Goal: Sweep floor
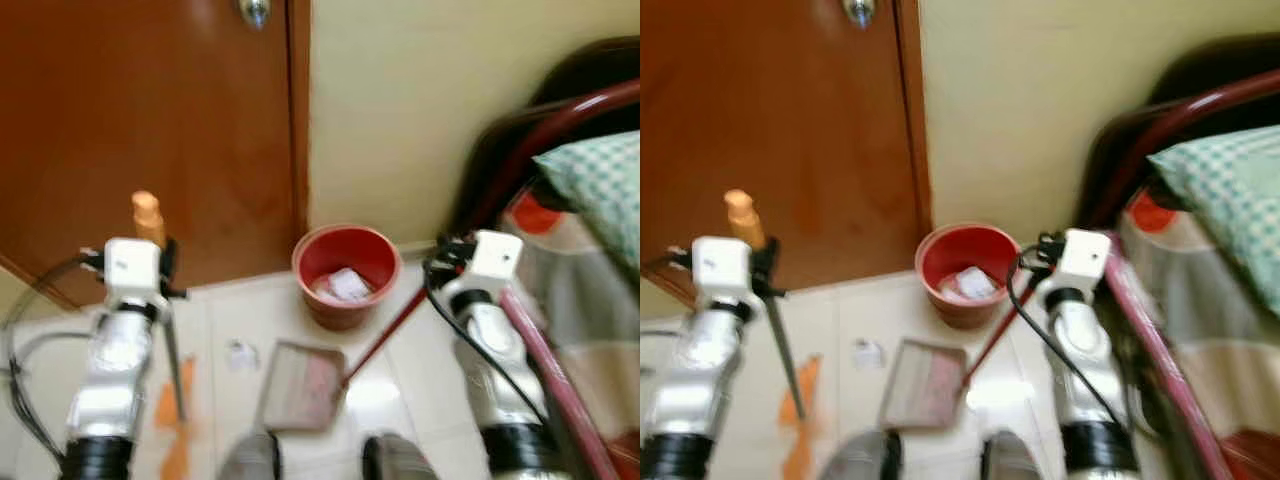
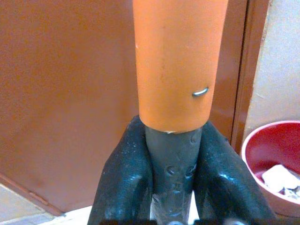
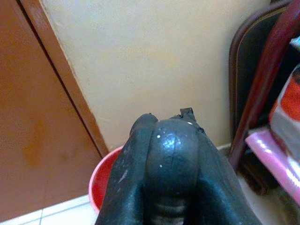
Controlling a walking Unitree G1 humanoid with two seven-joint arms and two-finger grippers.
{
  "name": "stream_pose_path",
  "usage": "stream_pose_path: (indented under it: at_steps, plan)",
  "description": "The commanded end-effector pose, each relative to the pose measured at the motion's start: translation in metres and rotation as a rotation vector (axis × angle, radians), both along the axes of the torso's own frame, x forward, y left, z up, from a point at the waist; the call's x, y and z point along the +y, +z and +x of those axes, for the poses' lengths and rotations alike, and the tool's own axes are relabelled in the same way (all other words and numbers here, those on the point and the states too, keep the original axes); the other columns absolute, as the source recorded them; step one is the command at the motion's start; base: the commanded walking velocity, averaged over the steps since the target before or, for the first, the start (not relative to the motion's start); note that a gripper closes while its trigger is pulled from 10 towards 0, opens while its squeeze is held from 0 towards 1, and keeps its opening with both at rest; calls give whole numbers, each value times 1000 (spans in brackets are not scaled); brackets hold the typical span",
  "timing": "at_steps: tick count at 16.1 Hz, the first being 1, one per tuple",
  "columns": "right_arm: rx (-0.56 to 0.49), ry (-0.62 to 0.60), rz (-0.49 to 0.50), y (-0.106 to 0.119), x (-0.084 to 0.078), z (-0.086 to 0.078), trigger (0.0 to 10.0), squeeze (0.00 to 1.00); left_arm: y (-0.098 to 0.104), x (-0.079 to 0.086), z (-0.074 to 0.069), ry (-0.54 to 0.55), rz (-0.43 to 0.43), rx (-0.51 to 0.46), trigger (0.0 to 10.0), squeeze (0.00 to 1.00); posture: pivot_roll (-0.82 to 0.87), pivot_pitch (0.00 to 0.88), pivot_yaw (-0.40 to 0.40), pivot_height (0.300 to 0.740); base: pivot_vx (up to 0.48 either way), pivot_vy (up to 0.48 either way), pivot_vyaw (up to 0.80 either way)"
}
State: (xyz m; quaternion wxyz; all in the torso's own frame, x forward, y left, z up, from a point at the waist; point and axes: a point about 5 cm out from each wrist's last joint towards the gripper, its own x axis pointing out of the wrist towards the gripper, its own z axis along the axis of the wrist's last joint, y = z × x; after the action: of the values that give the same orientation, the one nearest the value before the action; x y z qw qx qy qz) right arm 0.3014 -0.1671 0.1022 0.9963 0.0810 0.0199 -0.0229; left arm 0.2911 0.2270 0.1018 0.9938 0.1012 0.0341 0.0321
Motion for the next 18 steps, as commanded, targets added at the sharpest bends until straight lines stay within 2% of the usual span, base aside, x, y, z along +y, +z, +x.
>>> stream_pose_path:
  at_steps: [1, 3, 4, 5, 6, 9, 10, 12, 13, 15, 17, 18]
  plan:
    - [4, -16, -15, 1, -3, 1, 10000, 0, 5, 9, 3, -3, 47, -19, 10000, 0, 36, 164, -9, 740, 0, 0, 0]
    - [-5, -23, -26, 4, -2, 4, 10000, 0, 12, 1, 16, -67, 85, -49, 10000, 0, 39, 161, -7, 740, 0, 0, 0]
    - [-20, -37, -28, 6, -4, 5, 10000, 0, 17, -13, 23, -150, 155, -84, 10000, 0, 41, 159, -8, 740, 0, 0, 0]
    - [-57, -67, -59, 13, -10, 4, 10000, 0, 21, -40, 38, -238, 187, -118, 10000, 0, 42, 157, -9, 740, 0, 0, 0]
    - [-65, -76, -73, 16, -12, 4, 10000, 0, 28, -60, 49, -300, 194, -160, 10000, 0, 30, 154, -8, 740, 0, 0, 0]
    - [-32, -126, -129, 13, -20, 3, 10000, 0, 35, -101, 62, -415, 196, -198, 10000, 0, -1, 146, -2, 740, 0, 0, 0]
    - [-14, -167, -145, 10, -26, 2, 10000, 0, 33, -118, 62, -505, 201, -193, 10000, 0, -7, 146, 0, 740, 0, 0, 0]
    - [11, -203, -156, 6, -33, 1, 10000, 0, 26, -132, 59, -623, 167, -170, 10000, 0, -8, 147, 3, 740, 0, 0, 0]
    - [48, -227, -161, 0, -35, 1, 10000, 0, 20, -139, 54, -702, 124, -129, 10000, 0, -8, 147, 3, 740, 0, 0, 0]
    - [87, -250, -186, -5, -35, 3, 10000, 0, 11, -141, 47, -775, 67, -59, 10000, 0, 5, 151, -1, 740, 0, 0, 0]
    - [51, -221, -233, 1, -26, 10, 10000, 0, 8, -136, 46, -753, -5, -37, 10000, 0, 13, 155, -3, 740, 0, 0, 0]
    - [50, -203, -236, 2, -18, 14, 10000, 0, 7, -129, 46, -701, -63, -29, 10000, 0, 17, 157, -5, 740, 0, 0, 0]
